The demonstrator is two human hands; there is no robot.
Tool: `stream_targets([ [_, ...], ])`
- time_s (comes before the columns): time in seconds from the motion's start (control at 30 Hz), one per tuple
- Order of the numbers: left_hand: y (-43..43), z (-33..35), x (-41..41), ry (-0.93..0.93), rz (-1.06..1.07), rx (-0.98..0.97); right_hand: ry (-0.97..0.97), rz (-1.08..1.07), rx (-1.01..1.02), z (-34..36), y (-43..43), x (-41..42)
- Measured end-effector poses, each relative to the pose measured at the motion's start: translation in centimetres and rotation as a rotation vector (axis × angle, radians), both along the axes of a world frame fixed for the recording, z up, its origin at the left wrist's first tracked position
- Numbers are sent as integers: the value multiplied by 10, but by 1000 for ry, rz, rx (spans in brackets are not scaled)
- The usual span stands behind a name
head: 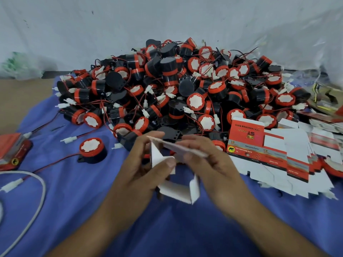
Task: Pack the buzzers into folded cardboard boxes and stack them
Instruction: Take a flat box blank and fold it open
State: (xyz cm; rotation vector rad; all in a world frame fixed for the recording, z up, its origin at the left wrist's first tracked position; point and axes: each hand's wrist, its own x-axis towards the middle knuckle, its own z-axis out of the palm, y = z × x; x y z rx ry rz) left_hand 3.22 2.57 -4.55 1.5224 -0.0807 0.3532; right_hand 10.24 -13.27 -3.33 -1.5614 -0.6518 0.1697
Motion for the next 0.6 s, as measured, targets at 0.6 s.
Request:
stream_targets([
  [0.6, 5, 5, 1, 195, -42, -328, -818, -120, -163, -16, -7, 13],
])
